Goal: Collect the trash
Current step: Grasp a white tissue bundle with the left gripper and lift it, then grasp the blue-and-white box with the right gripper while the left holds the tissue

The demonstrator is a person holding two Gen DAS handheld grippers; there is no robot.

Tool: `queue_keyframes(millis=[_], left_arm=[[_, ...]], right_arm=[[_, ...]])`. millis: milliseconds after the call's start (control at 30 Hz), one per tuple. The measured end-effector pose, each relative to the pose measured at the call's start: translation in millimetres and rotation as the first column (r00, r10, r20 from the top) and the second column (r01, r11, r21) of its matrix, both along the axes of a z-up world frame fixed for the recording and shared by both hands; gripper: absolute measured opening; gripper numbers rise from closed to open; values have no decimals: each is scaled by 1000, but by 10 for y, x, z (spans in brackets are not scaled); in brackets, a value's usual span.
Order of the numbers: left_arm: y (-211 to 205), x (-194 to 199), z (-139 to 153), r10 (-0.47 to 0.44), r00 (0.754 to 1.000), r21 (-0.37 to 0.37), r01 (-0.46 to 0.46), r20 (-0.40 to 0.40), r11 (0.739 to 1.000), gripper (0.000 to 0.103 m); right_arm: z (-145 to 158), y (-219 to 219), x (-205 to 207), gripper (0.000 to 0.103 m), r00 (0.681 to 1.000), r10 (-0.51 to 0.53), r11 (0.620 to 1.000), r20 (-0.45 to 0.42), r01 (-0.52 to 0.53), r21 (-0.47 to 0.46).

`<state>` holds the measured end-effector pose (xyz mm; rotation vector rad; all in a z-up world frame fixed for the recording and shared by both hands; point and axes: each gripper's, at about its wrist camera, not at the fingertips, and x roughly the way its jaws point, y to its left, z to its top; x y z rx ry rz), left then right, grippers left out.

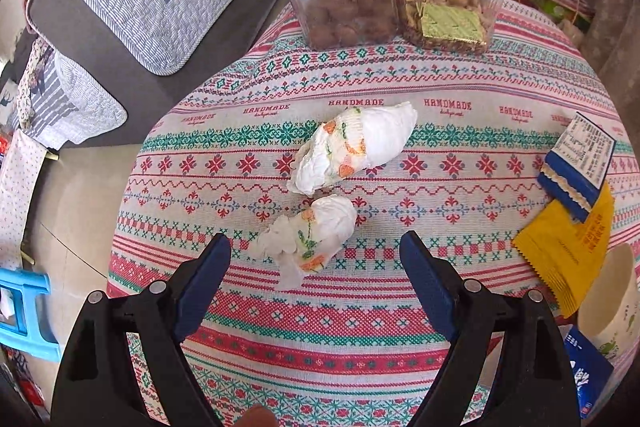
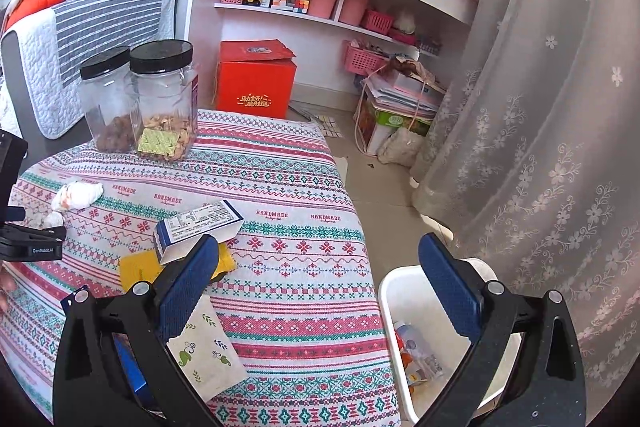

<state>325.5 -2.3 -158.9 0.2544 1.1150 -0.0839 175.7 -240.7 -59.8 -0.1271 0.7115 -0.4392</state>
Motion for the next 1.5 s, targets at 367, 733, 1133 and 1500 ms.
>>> queue_keyframes(millis=[367, 733, 1133, 1500], left_arm=[[207, 64, -56, 67, 998, -122, -67, -6, 990, 44], [229, -465, 917, 175, 982, -411, -132, 68, 902, 44], [130, -524, 901, 163, 984, -400, -122, 70, 908, 44], [232, -525, 732, 195, 980, -360, -167, 45, 918, 44]], right_arm=[[-144, -201, 174, 96, 996, -4, 989, -94, 18, 147], [-807, -583, 1024, 95, 972, 84, 668, -217, 107, 737], [-1181, -429, 1421, 78, 973, 146, 634, -178, 46, 772], [-1149, -304, 1618, 25, 966, 217, 636, -140, -31, 771]])
